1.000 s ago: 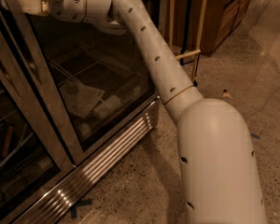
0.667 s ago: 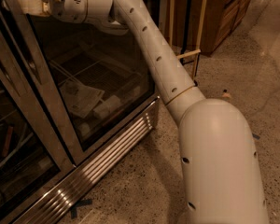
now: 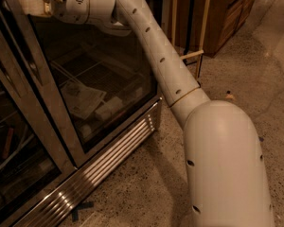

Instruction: Pick orange can from top drawer and place on counter

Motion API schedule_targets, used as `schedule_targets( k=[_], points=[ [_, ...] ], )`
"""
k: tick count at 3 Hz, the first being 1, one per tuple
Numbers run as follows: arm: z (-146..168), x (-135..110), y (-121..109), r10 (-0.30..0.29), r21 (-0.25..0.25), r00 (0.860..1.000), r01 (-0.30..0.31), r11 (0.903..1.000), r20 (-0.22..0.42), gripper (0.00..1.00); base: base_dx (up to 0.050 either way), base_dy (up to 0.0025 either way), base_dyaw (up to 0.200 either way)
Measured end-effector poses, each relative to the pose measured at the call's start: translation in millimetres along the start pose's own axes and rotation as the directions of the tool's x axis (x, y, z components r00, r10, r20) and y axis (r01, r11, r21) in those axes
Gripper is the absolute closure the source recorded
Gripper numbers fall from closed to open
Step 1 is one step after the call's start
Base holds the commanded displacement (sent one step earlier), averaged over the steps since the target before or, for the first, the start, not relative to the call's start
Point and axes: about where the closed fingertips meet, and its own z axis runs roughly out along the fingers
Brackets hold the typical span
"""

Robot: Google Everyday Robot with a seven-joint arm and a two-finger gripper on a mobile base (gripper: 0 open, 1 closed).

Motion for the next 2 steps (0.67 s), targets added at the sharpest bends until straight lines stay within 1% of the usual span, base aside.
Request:
schedule_targets(
  k=[1, 2],
  points=[
    [-0.1, 0.2, -1.6, 0.005, -0.005, 1.0, -0.005, 1.0, -0.004, 0.0, 0.0, 0.0, 0.0],
    [-0.1, 0.2, -1.6, 0.005, -0.005, 1.0, -0.005, 1.0, -0.004, 0.0, 0.0, 0.0, -0.2]
  ],
)
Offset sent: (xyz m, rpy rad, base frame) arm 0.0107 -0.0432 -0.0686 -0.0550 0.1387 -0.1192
